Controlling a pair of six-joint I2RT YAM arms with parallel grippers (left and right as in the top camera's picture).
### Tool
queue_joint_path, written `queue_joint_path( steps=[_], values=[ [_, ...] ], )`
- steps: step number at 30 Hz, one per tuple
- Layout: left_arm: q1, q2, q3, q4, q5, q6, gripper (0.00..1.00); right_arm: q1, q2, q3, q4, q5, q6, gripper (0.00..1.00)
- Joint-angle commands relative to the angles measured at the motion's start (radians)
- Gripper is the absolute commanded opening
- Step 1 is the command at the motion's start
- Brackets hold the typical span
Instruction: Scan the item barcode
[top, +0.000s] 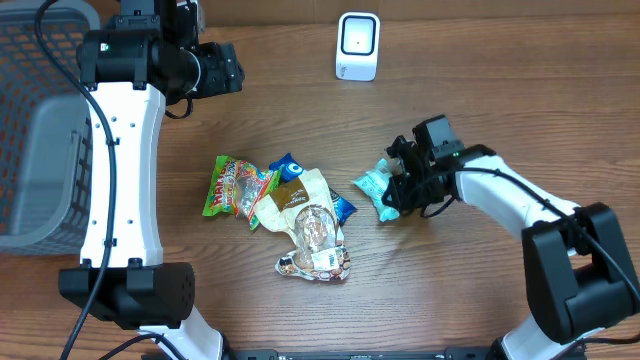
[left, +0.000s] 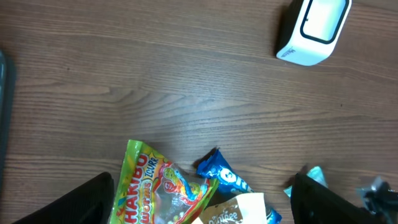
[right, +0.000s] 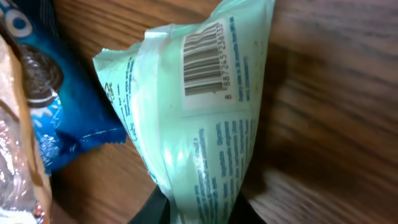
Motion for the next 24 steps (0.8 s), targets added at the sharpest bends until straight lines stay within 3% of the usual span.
queue_joint_path(
  steps=[1, 10, 13, 16, 24],
  values=[
    [-0.007, 0.004, 0.009, 0.004, -0.011, -0.009, 0.82, 0.016, -0.109, 0.14, -0.066, 0.079, -0.078, 0.04],
    [-0.007, 0.004, 0.009, 0.005, -0.011, -0.009, 0.86, 0.094, -0.274, 0.354, -0.204, 0.186, -0.127, 0.04],
    [-0.007, 0.004, 0.009, 0.005, -0.011, -0.009, 0.89, 0.127, -0.338, 0.37, -0.204, 0.226, -0.126, 0.04],
    [-0.007, 0.004, 0.009, 0.005, -0.011, -0.01, 1.0, 0.157, -0.413, 0.371, -0.204, 0.254, -0.126, 0.04],
    [-0.007, 0.004, 0.009, 0.005, -0.011, -0.009, 1.0, 0.188, -0.575, 0.371, -0.194, 0.253, -0.126, 0.04]
  ],
)
